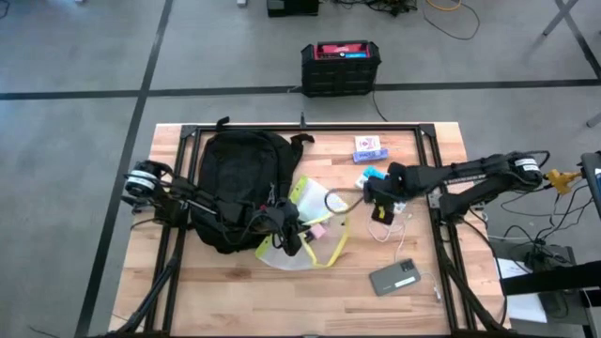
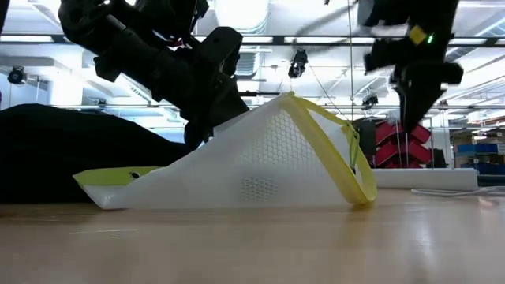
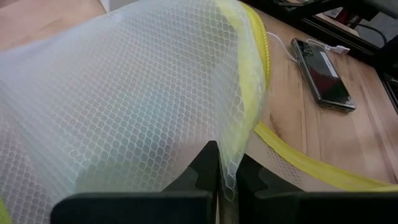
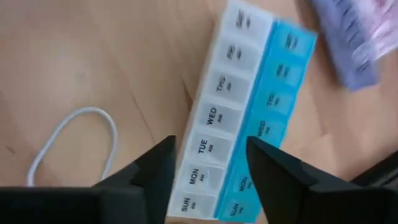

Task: Unpack backpack
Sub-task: Put the white pill organizer into the white zip bag

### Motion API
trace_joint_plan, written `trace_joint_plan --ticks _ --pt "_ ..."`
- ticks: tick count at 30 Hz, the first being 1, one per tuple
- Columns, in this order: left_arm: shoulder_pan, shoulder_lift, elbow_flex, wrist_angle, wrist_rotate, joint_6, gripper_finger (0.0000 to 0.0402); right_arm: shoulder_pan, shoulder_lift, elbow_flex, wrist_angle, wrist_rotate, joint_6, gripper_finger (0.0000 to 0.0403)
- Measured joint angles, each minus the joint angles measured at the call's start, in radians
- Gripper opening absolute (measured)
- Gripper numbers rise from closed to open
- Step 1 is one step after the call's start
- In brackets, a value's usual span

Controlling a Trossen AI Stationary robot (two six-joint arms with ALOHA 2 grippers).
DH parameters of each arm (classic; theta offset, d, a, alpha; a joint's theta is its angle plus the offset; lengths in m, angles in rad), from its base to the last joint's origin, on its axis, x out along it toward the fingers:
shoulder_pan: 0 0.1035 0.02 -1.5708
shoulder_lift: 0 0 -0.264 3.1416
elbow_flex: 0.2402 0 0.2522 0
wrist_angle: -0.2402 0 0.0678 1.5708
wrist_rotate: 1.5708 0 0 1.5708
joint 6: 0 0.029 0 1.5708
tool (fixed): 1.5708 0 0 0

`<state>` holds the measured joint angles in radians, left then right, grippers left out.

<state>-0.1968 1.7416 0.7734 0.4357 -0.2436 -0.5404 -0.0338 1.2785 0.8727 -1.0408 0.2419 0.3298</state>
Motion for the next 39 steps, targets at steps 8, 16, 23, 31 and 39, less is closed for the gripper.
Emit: trace_joint_plan --ticks 8,16,23,31,39 --pt "-0.004 0.000 0.000 -0.048 0.000 0.000 0.0000 -0.084 0.006 -0.109 0.168 -0.032 -0.034 0.0206" --pt "-0.004 0.000 0.000 -0.054 0.000 0.008 0.0000 -0.035 0.113 -0.122 0.213 0.073 0.011 0.0210" --pt "-0.004 0.000 0.000 -0.059 0.000 0.008 0.0000 -0.012 0.217 -0.118 0.214 0.157 0.076 0.0207" --pt "-0.006 0.000 0.000 -0.063 0.000 0.008 0.0000 -0.012 0.217 -0.118 0.209 0.171 0.092 0.0054" --pt "-0.006 0.000 0.000 -0.063 0.000 0.008 0.0000 -0.006 0.146 -0.046 0.157 0.042 0.067 0.0002"
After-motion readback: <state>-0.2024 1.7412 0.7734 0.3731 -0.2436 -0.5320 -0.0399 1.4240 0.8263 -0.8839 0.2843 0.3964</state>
